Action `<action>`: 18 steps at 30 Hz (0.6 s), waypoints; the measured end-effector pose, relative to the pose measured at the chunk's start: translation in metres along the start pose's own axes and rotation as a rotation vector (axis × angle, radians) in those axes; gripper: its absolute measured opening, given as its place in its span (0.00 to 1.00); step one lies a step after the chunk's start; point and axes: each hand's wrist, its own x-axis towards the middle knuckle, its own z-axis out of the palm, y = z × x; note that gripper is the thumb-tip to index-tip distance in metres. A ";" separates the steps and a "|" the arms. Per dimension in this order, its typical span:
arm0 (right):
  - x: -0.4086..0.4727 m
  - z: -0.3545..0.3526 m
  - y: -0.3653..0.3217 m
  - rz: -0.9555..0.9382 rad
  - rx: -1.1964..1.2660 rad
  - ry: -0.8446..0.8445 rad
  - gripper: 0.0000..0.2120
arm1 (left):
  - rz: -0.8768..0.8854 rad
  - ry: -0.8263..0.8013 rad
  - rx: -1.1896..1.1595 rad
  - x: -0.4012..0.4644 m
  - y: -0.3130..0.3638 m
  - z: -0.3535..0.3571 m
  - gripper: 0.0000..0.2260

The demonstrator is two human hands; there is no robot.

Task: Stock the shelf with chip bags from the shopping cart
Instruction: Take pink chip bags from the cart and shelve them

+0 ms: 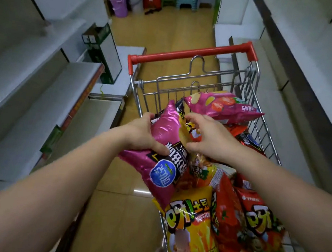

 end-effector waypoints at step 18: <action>-0.024 -0.063 0.007 -0.125 -0.459 -0.114 0.35 | 0.525 0.091 0.858 -0.029 0.083 0.002 0.39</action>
